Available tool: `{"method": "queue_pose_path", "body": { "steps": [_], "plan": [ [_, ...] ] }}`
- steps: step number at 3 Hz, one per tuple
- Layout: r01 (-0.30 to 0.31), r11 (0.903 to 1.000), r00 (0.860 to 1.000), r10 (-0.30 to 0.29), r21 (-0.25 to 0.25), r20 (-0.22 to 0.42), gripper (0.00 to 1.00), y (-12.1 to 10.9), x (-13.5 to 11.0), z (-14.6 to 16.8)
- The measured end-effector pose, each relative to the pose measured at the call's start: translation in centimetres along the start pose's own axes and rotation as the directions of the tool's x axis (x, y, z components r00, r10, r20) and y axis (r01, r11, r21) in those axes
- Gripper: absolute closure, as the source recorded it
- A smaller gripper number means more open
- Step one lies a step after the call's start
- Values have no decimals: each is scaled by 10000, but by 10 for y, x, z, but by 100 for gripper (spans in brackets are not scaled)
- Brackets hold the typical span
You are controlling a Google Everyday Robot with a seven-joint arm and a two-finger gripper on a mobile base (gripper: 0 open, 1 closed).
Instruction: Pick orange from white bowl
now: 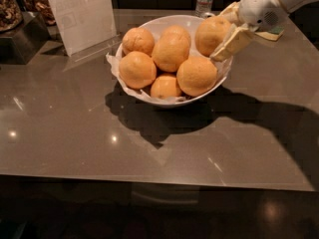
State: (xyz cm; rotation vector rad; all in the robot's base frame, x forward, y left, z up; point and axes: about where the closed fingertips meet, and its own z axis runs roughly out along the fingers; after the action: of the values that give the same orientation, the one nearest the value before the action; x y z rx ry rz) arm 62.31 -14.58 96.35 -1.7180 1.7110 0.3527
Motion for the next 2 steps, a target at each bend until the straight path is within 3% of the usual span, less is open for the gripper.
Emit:
{"method": "queue_pose_path", "body": {
  "steps": [1, 2],
  "plan": [
    [-233, 9963, 9991, 202, 821, 384, 100, 11, -21, -37],
    [-645, 9839, 9971, 566, 1670, 513, 100, 32, -32, -72]
  ]
}}
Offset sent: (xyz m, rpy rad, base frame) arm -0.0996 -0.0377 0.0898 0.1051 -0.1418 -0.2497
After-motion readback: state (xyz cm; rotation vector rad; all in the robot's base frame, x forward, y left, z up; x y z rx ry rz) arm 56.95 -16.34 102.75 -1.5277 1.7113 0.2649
